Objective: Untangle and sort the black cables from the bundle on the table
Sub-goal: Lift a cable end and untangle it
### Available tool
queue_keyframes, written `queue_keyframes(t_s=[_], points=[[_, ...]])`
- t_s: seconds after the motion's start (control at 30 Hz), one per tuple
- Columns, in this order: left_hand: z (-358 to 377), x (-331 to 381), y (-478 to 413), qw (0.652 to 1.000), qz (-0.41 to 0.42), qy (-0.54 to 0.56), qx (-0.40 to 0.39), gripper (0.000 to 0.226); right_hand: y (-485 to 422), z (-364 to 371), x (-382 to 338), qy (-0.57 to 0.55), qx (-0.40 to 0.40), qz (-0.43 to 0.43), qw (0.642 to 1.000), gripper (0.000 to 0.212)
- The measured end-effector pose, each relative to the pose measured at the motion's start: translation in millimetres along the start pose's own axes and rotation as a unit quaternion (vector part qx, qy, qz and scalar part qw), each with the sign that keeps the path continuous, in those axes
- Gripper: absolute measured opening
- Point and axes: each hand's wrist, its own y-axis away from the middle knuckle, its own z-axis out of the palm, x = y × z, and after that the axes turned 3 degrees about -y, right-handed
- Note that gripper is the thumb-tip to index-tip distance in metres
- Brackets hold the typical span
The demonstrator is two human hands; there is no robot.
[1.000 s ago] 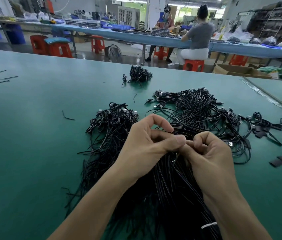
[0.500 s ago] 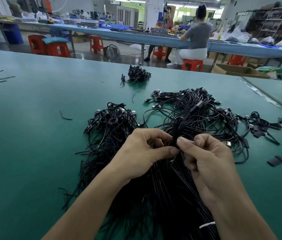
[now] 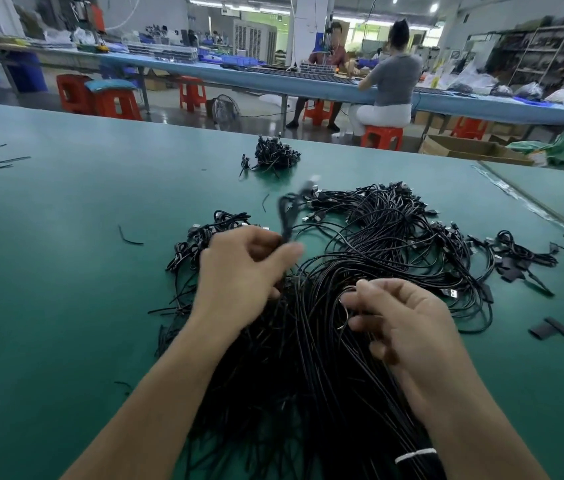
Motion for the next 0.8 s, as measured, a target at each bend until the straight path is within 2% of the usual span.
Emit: queue_keyframes(t_s=[0.03, 0.1, 0.17, 0.3, 0.4, 0.47, 0.6, 0.63, 0.7, 0.77, 0.8], points=[[-3, -4, -7, 0.999, -0.023, 0.024, 0.038, 0.020, -2, -3, 4, 0.108, 0.018, -0.040, 0.993, 0.007], [-8, -11, -23, 0.991, -0.058, 0.053, 0.107, 0.025, -4, -8, 13, 0.301, 0.038, -0.107, 0.947, 0.006], [-12, -15, -39, 0.984, -0.085, 0.051, 0.145, 0.028, -3, -7, 20, 0.407, 0.021, -0.107, 0.907, 0.006], [-18, -27, -55, 0.978, -0.126, -0.025, 0.166, 0.036, 3, 5, 33, 0.520, -0.017, -0.104, 0.848, 0.029], [-17, -33, -51, 0.971, -0.132, -0.100, 0.171, 0.043, 6, 12, 37, 0.561, -0.005, -0.134, 0.817, 0.032], [-15, -34, -43, 0.966, -0.106, -0.162, 0.170, 0.046, 7, 15, 40, 0.576, 0.005, -0.144, 0.804, 0.032], [-1, -11, -20, 0.954, 0.043, -0.223, 0.197, 0.022, 7, 18, 41, 0.584, 0.019, -0.142, 0.799, 0.024], [4, -4, -15, 0.951, 0.076, -0.232, 0.189, 0.023, 6, 18, 42, 0.588, 0.017, -0.140, 0.796, 0.020], [13, 6, -6, 0.960, 0.105, -0.231, 0.116, 0.023, 5, 17, 42, 0.559, 0.014, -0.140, 0.817, 0.012], [20, 11, 0, 0.973, 0.063, -0.220, -0.009, 0.014, 2, 16, 35, 0.466, 0.007, -0.151, 0.872, 0.005], [23, 12, 2, 0.972, 0.030, -0.221, -0.069, 0.021, 1, 15, 30, 0.404, -0.009, -0.163, 0.900, 0.012]])
